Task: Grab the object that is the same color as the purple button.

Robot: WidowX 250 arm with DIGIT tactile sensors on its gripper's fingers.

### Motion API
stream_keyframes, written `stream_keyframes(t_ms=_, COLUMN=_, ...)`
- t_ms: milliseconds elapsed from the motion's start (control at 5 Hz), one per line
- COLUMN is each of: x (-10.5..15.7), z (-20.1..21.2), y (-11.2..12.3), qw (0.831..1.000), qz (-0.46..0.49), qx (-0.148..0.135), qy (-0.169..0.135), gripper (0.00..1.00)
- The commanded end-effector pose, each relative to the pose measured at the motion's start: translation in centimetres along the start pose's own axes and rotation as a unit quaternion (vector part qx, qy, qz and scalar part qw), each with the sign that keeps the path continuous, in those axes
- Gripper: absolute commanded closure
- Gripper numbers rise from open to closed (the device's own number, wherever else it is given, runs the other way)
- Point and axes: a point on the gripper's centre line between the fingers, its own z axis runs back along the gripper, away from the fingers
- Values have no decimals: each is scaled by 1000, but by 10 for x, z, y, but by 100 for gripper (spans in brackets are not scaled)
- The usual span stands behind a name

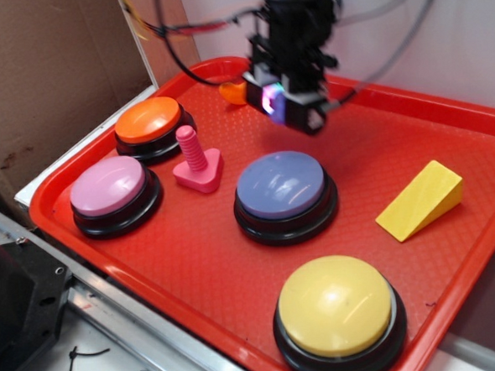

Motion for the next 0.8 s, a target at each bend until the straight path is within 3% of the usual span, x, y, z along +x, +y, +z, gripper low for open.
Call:
stream_keyframes(t_ms=0, x=-65, z=103, y=-12, qw=994, qz=70, qx=-49, qy=-70, gripper=100)
stream_keyframes(t_ms=400, x=-87, z=193, y=-14, qw=992, qz=59, qx=-10, qy=-107, gripper=100)
stream_keyframes(t_ms=600, x=-86, z=186, y=-13, qw=992, qz=61, qx=-3, qy=-108, gripper=100)
